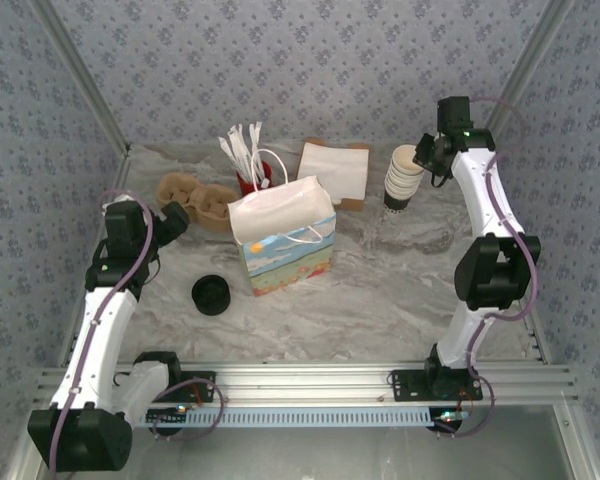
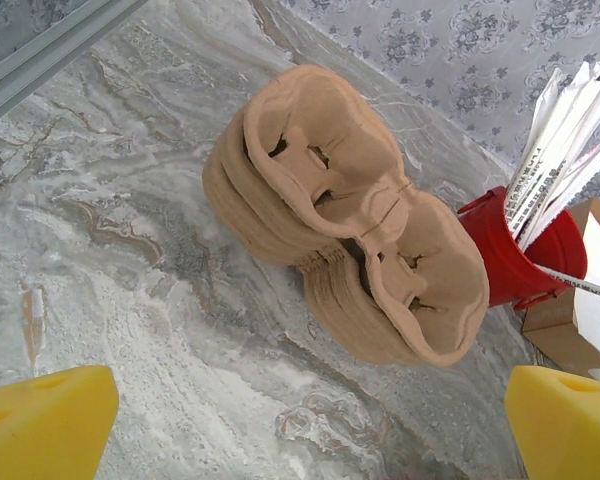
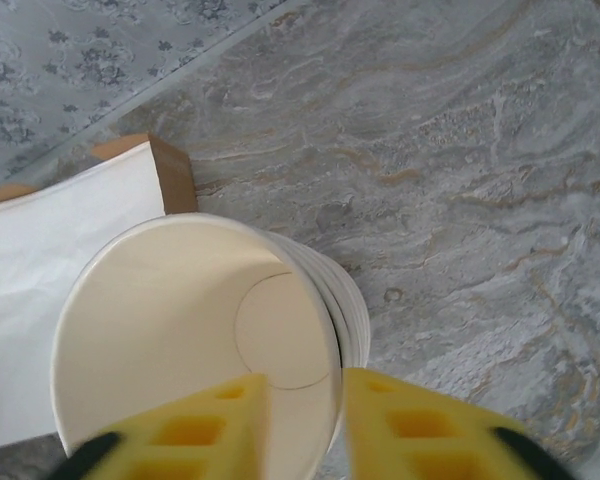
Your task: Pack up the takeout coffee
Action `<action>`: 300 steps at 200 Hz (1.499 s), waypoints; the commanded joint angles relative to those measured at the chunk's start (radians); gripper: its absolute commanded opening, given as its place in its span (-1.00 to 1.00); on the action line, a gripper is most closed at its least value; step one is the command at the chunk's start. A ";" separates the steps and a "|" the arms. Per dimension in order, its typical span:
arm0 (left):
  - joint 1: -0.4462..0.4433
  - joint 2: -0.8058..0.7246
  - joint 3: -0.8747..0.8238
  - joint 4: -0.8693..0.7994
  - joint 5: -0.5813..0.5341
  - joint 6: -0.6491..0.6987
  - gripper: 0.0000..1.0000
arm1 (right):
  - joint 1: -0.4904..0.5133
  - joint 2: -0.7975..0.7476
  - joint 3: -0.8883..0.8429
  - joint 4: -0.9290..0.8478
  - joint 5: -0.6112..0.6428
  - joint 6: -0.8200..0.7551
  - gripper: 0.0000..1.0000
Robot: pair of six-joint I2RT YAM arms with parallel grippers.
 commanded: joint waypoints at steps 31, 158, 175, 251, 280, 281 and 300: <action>-0.003 -0.003 -0.004 0.019 0.016 -0.011 0.99 | 0.004 0.033 0.054 -0.031 0.012 -0.007 -0.58; -0.003 -0.036 0.017 -0.009 0.021 -0.005 0.99 | 0.003 0.024 0.116 -0.061 0.003 -0.041 -0.98; -0.003 -0.041 0.013 -0.005 0.023 -0.004 0.99 | 0.003 0.019 0.128 -0.080 0.012 -0.039 -0.85; -0.003 -0.034 -0.011 0.014 0.036 -0.006 0.99 | 0.004 0.055 0.109 -0.086 0.022 -0.039 -0.40; -0.003 -0.034 -0.011 0.015 0.035 -0.004 0.98 | 0.006 0.078 0.113 -0.084 0.012 -0.038 -0.42; -0.003 -0.034 -0.011 0.015 0.035 -0.004 0.98 | 0.006 0.078 0.114 -0.084 0.013 -0.038 -0.42; -0.002 -0.034 -0.012 0.014 0.033 -0.003 0.99 | 0.006 0.086 0.115 -0.081 0.012 -0.037 -0.44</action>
